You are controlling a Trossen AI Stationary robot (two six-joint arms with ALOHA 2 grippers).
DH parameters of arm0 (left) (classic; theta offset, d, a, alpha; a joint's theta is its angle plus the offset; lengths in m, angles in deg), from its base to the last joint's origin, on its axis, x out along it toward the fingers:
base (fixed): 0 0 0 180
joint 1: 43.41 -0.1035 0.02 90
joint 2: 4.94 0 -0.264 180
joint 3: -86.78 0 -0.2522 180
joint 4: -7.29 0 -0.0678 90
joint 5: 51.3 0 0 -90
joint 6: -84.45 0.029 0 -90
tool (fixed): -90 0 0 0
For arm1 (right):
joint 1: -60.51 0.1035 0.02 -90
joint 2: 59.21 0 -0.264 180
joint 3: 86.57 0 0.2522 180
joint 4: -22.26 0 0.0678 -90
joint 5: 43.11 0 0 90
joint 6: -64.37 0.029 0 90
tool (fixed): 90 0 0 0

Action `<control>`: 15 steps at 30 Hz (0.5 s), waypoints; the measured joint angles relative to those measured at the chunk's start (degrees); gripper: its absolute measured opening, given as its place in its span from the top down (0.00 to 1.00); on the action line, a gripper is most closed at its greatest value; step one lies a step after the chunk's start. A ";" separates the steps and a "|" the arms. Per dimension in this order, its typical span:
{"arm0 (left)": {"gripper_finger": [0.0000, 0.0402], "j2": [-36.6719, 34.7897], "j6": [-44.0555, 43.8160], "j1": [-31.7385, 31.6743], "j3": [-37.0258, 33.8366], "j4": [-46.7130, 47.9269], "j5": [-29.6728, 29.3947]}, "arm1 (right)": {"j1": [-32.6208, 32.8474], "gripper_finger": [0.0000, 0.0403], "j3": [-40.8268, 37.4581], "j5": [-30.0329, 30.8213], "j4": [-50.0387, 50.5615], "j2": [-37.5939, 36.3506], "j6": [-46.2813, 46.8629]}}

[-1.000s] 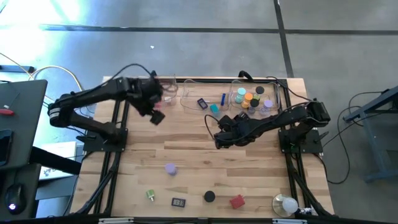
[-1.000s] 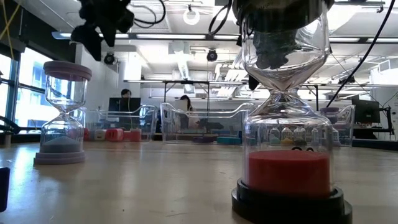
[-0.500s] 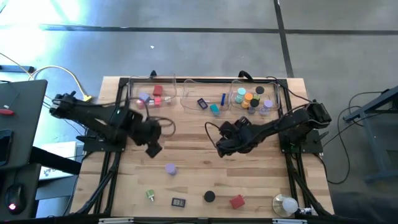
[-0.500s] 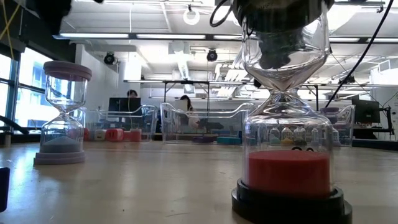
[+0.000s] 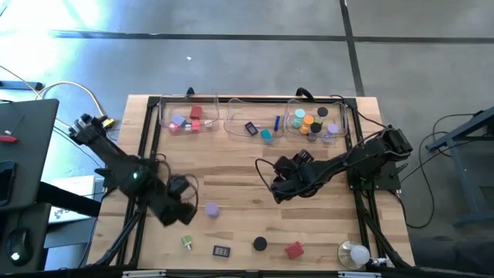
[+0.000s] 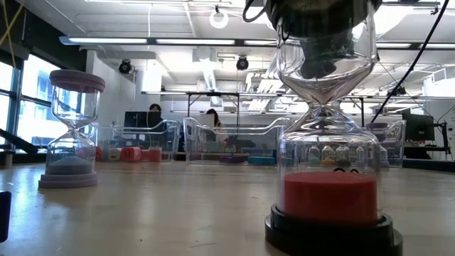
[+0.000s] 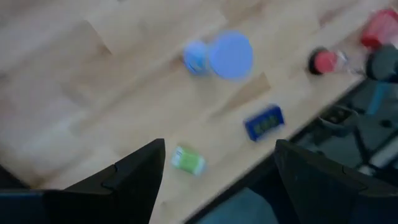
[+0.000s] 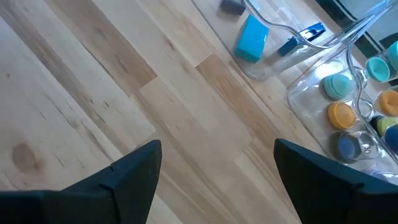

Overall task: Pick & Place Office items
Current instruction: Put the green charger adapter into the left transparent bin

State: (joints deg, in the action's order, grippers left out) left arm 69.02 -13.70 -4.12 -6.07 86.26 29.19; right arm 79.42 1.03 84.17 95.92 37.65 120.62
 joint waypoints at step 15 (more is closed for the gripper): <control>0.27 14.38 -31.72 8.67 0.02 -9.07 7.27 | 0.60 0.26 0.00 0.88 -0.56 0.00 0.94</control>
State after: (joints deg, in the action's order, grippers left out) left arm 83.40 -45.43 4.55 -6.05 77.19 36.46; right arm 80.02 1.03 85.05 95.36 37.65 121.56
